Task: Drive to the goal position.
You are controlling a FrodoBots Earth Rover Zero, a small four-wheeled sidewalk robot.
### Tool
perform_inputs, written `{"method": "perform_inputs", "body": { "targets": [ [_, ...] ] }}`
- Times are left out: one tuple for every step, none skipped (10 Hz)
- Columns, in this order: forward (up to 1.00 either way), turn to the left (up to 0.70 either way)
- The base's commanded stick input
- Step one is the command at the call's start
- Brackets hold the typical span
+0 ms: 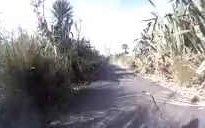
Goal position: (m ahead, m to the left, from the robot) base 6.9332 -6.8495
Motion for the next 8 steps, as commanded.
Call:
{"method": "perform_inputs", "body": {
  "targets": [
    [0.45, 0.0],
    [0.45, 0.0],
    [0.45, -0.08],
    [0.45, -0.19],
    [0.45, -0.27],
    [0.45, -0.27],
    [0.45, -0.27],
    [0.45, -0.27]
  ]
}}
